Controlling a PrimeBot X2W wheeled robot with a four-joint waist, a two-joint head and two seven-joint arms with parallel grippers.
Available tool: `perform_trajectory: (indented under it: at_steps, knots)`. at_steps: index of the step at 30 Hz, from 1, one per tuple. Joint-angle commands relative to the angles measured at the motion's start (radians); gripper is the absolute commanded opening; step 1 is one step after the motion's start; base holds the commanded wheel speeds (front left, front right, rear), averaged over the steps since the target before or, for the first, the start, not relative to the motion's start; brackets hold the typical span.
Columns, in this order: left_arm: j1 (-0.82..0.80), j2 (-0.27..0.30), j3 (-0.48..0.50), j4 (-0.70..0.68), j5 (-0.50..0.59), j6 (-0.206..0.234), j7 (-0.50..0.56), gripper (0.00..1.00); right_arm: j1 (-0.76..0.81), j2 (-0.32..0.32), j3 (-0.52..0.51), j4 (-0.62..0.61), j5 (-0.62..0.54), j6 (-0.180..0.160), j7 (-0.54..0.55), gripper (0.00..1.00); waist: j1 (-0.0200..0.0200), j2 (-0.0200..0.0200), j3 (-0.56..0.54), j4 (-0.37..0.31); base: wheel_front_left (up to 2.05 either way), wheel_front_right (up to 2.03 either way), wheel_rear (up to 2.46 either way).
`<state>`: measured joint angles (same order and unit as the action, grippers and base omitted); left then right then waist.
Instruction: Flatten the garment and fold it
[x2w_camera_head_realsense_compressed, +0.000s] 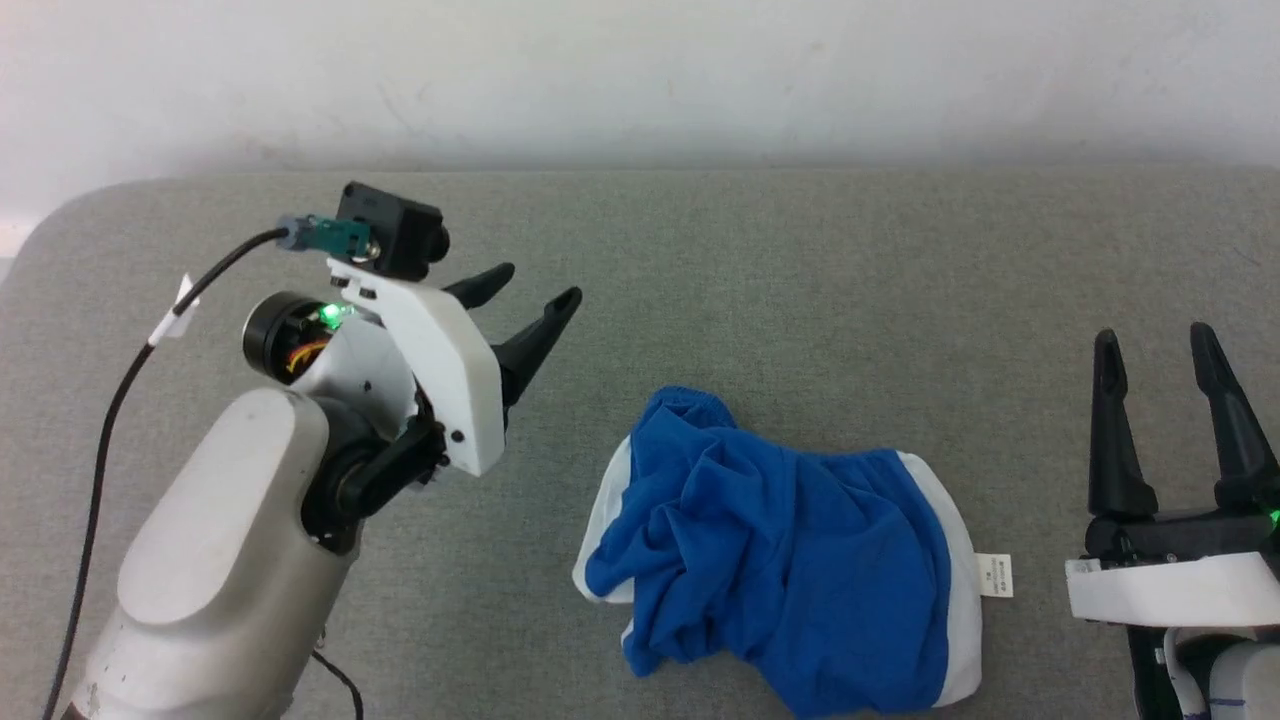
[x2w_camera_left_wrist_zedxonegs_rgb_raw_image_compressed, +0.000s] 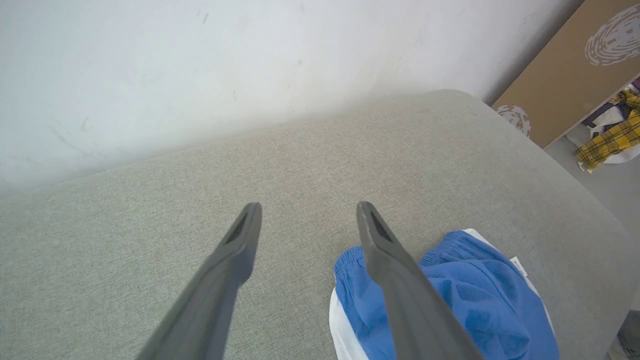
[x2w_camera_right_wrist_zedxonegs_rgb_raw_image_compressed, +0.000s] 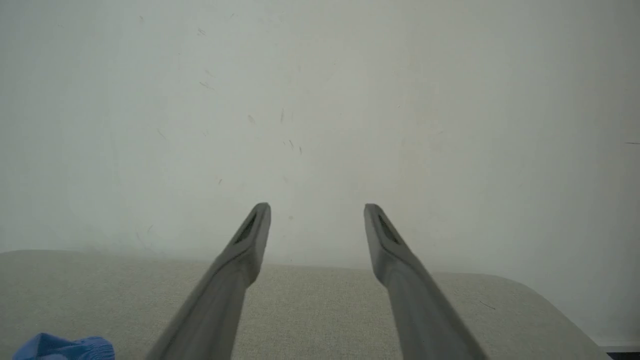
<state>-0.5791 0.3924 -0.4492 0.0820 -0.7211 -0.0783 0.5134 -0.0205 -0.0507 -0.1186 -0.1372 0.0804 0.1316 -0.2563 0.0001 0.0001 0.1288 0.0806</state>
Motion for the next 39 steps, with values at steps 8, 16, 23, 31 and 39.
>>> perform_trajectory:
  at_steps: [8, 16, 23, 31, 39]
  knots:
    - [-0.035, -0.026, -0.081, 0.111, -0.023, -0.034, 0.058, 1.0, -0.039, 0.001, 0.007, -0.009, 0.0, -0.001, -0.005, 1.0, -0.0001, -0.0001, 0.082, -0.074, 0.0, 0.0, 0.0]
    - [-0.037, -0.022, -0.132, 0.178, -0.162, -0.05, 0.156, 1.0, -0.069, 0.001, 0.012, -0.011, 0.008, -0.001, -0.005, 1.0, -0.0001, -0.0001, 0.126, -0.125, 0.0, 0.0, 0.0]
    - [-0.024, 0.003, -0.187, 0.279, -0.117, -0.052, 0.11, 0.95, -0.08, 0.001, 0.021, -0.002, 0.019, -0.001, -0.005, 1.0, -0.0001, -0.0001, 0.132, -0.137, 0.0, 0.0, 0.0]
    - [-0.068, -0.02, -0.138, 0.273, -0.149, -0.052, -0.042, 0.0, -0.068, 0.001, 0.003, 0.001, 0.003, -0.001, -0.005, 1.0, -0.0001, -0.0001, 0.103, -0.104, 0.0, 0.0, 0.0]
    - [-0.098, 0.054, -0.045, 0.253, -0.058, 0.021, -0.237, 0.0, -0.052, 0.001, 0.017, 0.006, -0.003, -0.001, -0.005, 1.0, -0.0001, -0.0001, 0.075, -0.083, 0.0, 0.0, 0.0]
